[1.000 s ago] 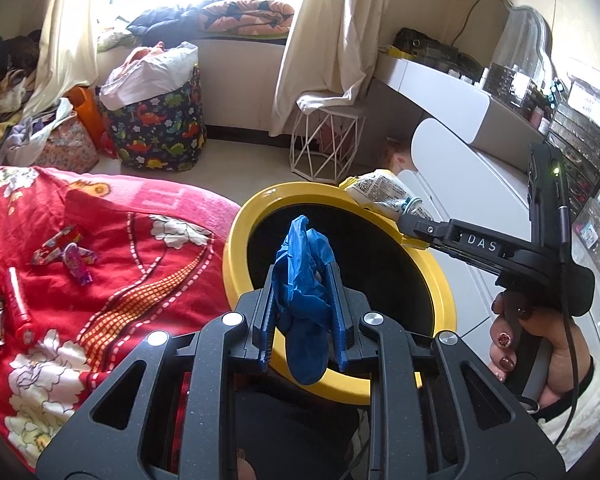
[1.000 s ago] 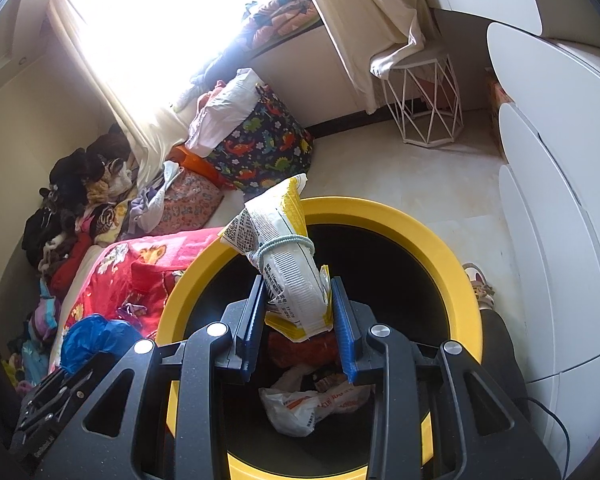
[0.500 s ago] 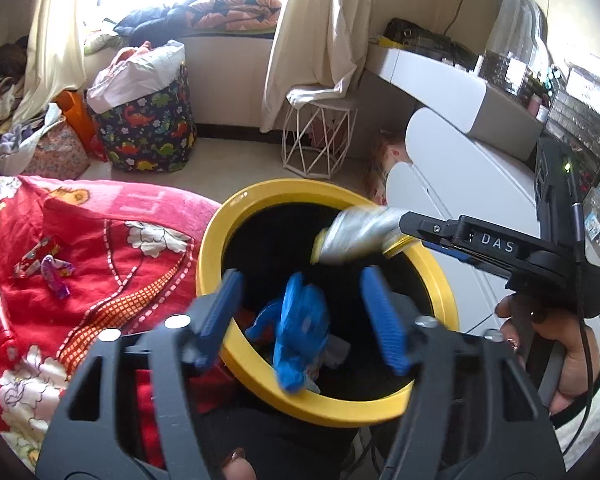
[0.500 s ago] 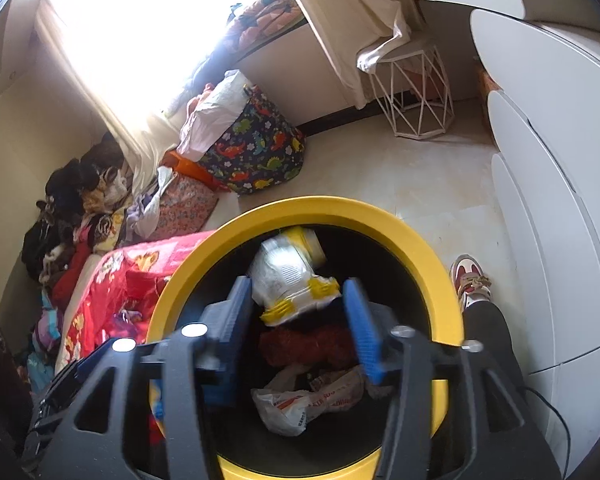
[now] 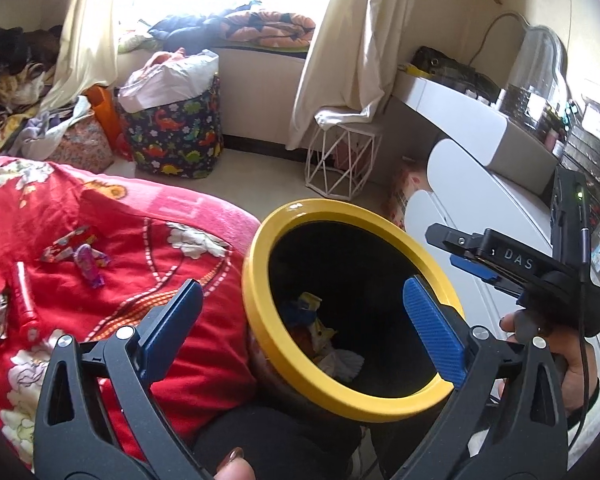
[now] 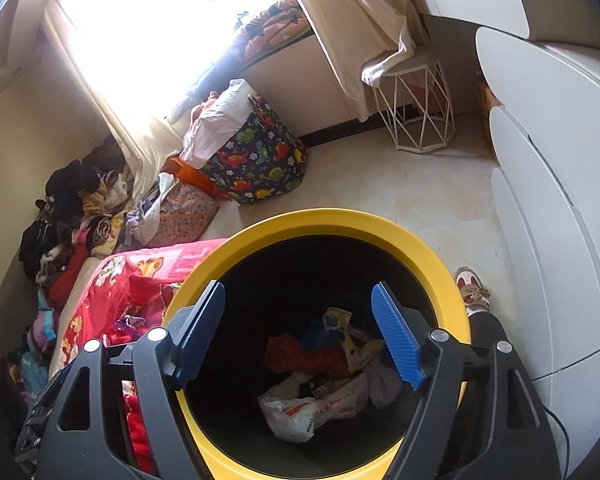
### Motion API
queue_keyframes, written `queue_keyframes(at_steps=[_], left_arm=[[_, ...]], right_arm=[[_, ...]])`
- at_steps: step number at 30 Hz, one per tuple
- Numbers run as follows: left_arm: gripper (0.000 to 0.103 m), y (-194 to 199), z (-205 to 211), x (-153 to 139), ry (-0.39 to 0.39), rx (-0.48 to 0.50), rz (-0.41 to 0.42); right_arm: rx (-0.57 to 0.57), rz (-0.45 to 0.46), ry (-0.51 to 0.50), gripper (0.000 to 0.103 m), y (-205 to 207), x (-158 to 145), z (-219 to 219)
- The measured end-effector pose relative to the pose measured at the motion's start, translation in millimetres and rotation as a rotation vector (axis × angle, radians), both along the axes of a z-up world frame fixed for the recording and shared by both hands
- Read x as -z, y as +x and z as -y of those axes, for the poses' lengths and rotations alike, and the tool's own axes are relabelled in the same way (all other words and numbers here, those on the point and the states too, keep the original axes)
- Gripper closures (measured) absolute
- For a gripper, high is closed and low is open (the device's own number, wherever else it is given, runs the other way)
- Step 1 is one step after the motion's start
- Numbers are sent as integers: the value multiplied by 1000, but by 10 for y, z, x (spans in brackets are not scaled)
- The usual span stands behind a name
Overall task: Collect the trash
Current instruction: 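Open both tools to drop the gloves and packet into the bin, then move both open tools from the bin back over the bed trash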
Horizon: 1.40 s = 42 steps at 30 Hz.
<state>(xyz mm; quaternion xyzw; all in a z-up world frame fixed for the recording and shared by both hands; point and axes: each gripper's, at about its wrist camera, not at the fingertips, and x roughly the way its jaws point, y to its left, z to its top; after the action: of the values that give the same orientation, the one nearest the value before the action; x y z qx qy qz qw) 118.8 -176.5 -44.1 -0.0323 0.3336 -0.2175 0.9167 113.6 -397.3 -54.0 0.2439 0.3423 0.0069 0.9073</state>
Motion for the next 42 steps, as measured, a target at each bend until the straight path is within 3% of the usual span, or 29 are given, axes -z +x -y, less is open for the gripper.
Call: queue_keyframes(at_steps=[15,31,42], left_arm=[[11,-73,-442,-158,-21,-81,39],[11,-41,-969,-227,-37,-181,57],[11,6,-1545,-209,-43,-311,54]], right_arm=[[-84,110,-44,24,-54,-262,-404],[-208,132,-86,24,28,-391,-1012],[-324,123,-112,24,188,-400,-1555]])
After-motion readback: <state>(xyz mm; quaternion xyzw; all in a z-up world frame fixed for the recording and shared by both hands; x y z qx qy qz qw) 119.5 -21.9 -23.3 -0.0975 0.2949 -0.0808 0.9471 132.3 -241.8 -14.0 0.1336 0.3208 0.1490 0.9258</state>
